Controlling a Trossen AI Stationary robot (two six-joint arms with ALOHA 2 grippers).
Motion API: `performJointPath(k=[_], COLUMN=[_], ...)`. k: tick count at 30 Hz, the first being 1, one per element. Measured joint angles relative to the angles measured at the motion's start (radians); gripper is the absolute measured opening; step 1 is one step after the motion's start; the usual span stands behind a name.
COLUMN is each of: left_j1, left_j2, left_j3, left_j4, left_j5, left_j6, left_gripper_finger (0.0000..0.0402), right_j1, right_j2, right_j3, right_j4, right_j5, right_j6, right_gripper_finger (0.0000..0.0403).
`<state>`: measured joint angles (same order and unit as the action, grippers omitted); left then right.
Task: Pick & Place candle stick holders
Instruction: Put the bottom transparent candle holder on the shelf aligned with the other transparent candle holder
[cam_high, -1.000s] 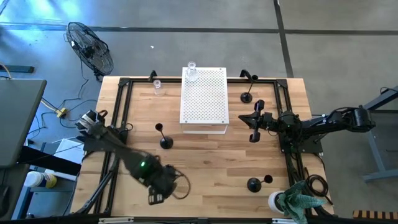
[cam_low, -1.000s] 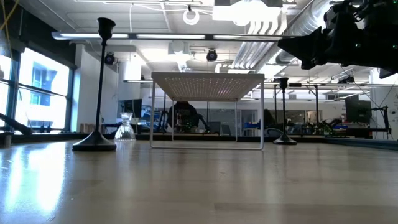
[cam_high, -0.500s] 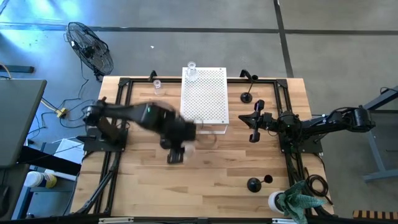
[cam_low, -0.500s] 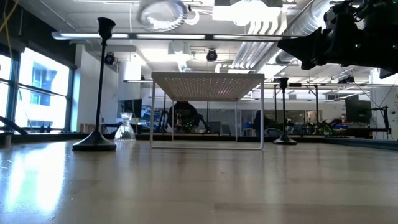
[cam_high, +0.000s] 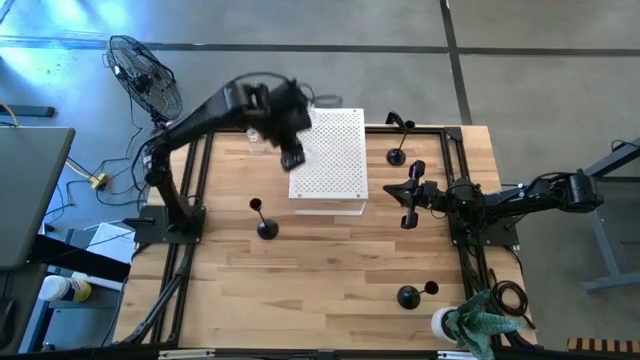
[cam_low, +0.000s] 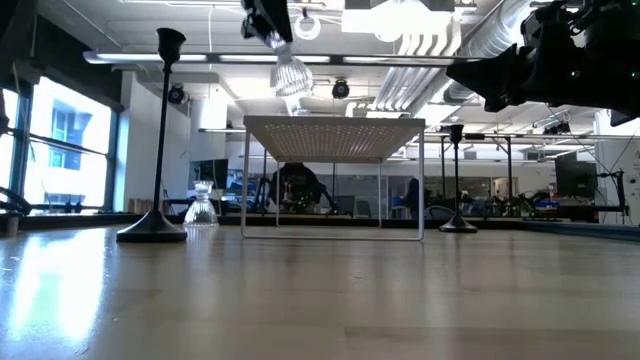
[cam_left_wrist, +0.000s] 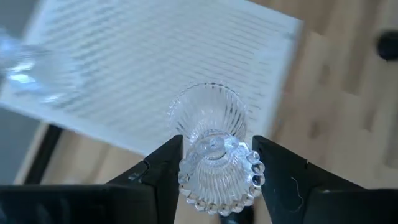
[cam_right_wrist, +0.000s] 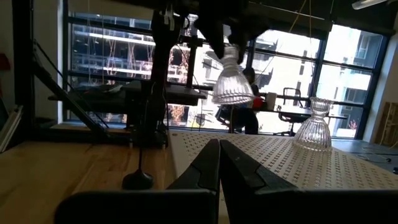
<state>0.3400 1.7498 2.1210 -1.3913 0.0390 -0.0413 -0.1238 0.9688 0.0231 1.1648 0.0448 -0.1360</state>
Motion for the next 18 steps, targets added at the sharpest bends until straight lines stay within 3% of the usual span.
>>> performJointPath(k=[7,18], left_j1=[0.168,0.196], left_j2=[0.067,0.132], left_j3=[-0.001,-0.001], left_j4=[0.056,0.065], left_j5=[0.089,0.083], left_j6=[0.062,0.133], left_gripper_finger=[0.0171,0.0171], right_j1=[0.0,0.0], right_j2=[0.0,0.0], right_j3=[0.0,0.0], right_j4=[0.0,0.0], right_j5=[0.008,0.008], right_j6=[-0.004,-0.004], right_gripper_finger=[0.0,0.0])
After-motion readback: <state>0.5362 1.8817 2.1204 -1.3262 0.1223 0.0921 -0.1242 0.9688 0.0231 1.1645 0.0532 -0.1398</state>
